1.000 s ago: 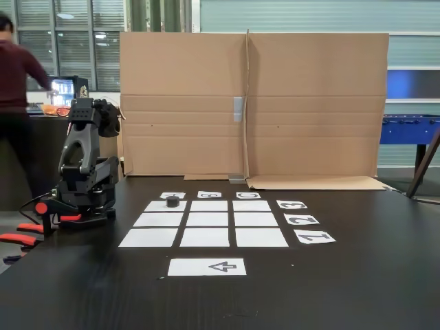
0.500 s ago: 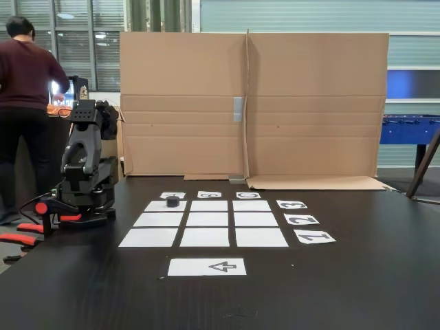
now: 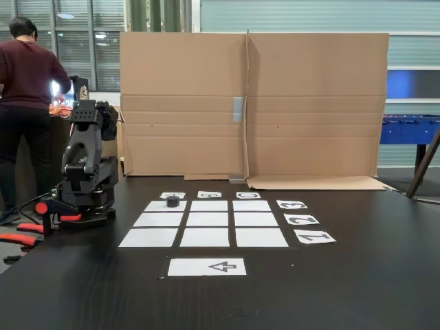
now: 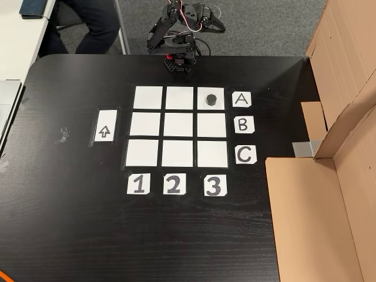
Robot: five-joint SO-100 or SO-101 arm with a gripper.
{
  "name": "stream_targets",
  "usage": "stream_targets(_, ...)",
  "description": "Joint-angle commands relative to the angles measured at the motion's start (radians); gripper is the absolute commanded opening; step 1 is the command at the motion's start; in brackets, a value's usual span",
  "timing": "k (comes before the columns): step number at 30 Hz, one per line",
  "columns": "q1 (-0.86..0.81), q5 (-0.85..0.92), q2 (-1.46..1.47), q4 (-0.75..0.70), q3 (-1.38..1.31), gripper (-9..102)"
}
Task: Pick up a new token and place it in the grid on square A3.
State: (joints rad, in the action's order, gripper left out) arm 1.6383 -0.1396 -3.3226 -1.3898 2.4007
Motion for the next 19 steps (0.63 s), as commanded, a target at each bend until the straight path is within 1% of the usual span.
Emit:
stream_targets(1, 0.008, -0.006, -0.003, -0.002, 0.0, 0)
stream_targets(19, 0.006, -0.006, -0.003, 0.006, 0.015, 0)
